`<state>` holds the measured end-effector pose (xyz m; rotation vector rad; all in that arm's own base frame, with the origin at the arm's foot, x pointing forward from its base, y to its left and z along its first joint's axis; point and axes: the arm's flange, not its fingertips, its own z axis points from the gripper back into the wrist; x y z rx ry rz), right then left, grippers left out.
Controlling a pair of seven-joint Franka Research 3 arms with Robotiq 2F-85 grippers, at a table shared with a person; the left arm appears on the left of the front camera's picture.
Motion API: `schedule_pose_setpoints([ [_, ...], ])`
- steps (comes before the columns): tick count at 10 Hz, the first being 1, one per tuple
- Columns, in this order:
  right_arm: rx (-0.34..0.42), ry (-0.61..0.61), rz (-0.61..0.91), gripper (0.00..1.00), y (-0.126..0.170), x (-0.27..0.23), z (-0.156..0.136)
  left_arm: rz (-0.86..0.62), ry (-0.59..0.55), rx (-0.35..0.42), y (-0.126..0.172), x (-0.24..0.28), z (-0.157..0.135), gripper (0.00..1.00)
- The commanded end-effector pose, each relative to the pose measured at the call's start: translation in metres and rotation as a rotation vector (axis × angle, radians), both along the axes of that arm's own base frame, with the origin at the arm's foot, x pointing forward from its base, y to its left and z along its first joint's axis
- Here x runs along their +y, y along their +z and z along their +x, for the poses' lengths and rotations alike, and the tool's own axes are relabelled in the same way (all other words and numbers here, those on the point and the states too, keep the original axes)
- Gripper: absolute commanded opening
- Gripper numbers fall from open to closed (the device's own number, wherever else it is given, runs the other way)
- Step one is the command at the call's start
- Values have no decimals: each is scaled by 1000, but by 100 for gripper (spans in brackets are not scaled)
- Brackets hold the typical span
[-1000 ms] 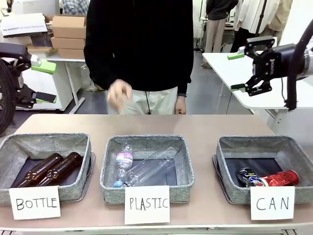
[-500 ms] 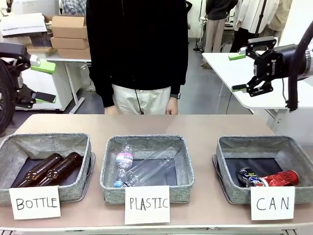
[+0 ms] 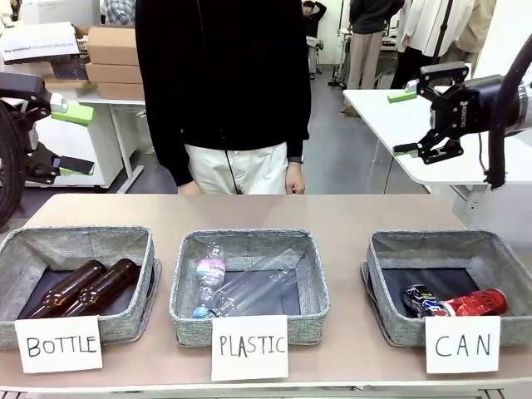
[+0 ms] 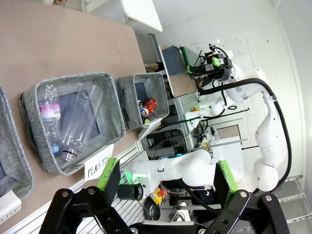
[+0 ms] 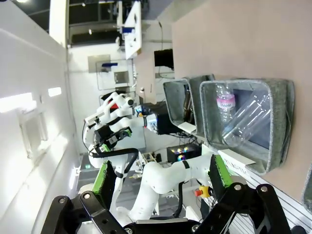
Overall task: Sort the can waste into the basket.
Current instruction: Pick up the can waste from the table and place it in the right Fabric basket.
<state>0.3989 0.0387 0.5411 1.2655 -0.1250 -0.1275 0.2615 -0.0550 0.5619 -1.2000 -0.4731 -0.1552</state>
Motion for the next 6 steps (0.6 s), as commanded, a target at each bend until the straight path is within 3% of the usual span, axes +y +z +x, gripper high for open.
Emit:
schedule_pose_setpoints([
  [1, -27, 9, 1, 100, -1, -1, 1, -16, -5, -2, 2, -1, -1, 100],
  [6, -27, 9, 1, 100, -1, -1, 1, -16, -5, -2, 2, -1, -1, 100],
])
